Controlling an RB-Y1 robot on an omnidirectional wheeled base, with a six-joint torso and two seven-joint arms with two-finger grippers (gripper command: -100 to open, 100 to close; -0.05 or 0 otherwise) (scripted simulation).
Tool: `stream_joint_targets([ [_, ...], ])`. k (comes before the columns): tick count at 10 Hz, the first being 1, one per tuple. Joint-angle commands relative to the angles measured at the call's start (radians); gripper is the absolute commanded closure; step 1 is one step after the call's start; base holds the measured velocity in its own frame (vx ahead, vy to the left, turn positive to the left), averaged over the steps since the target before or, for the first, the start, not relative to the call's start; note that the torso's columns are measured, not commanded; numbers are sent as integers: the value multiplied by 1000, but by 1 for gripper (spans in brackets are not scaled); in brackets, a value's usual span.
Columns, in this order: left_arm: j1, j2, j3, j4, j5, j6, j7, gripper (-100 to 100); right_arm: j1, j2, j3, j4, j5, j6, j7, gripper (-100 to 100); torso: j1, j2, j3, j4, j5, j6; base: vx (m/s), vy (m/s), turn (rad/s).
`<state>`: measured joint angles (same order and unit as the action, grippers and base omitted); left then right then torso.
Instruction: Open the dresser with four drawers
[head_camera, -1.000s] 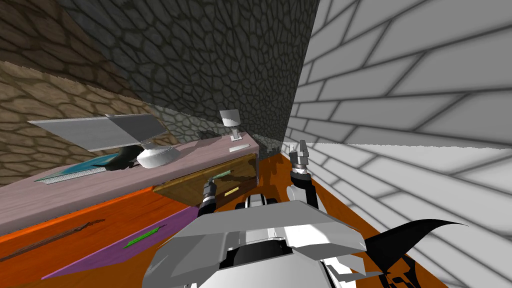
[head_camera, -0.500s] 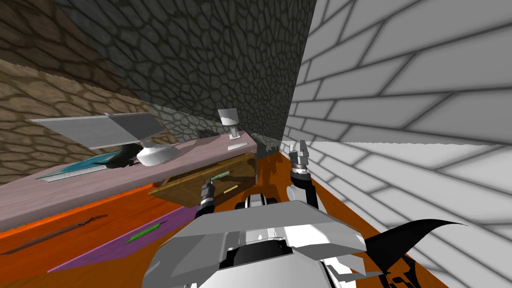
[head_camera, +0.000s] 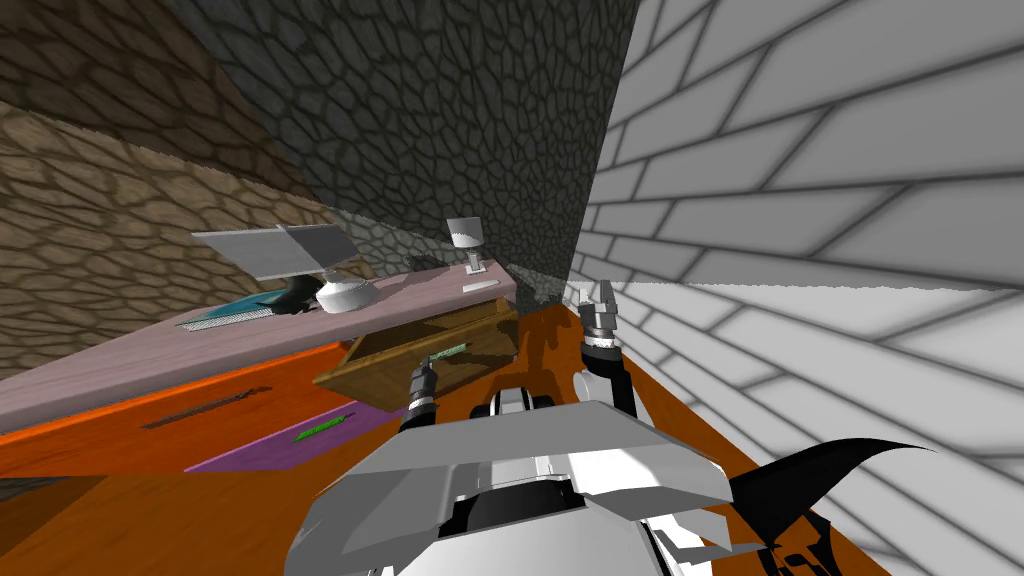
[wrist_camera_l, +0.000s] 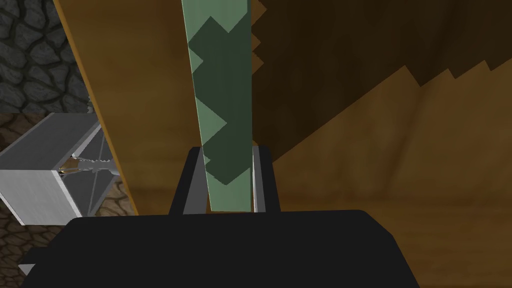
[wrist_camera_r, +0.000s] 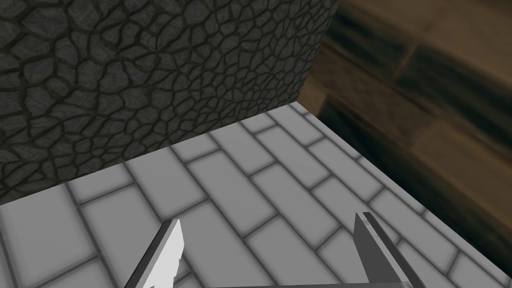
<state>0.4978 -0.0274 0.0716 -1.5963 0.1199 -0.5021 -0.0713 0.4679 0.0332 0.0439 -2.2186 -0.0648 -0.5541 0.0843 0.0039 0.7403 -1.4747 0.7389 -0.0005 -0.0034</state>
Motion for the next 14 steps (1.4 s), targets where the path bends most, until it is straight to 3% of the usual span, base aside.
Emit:
stream_joint_targets([
  [1, 31, -18, -58, -27, -19, -10, -23, 100, 0, 0, 0, 0, 0, 0, 0, 0, -1, 1, 1, 0, 0, 0, -150, 3, 180],
  [2, 14, -15, -45, -13, -15, -5, -18, 100, 0, 0, 0, 0, 0, 0, 0, 0, -1, 2, 1, 0, 0, -1, -69, -11, 14],
  [3, 29, -17, -66, -42, -13, 15, -28, -100, 0, 0, 0, 0, 0, 0, 0, 0, -1, -3, -2, 0, -1, 0, -8, -1, 51],
  [12, 139, -19, -197, -302, 12, 177, -111, -100, 0, 0, 0, 0, 0, 0, 0, 0, -5, 0, -1, 2, -1, 3, 25, 20, 85],
  [14, 143, -21, -196, -291, 10, 178, -111, -100, 0, 0, 0, 0, 0, 0, 0, 0, -8, 3, 1, 4, -3, 3, 12, 9, 8],
])
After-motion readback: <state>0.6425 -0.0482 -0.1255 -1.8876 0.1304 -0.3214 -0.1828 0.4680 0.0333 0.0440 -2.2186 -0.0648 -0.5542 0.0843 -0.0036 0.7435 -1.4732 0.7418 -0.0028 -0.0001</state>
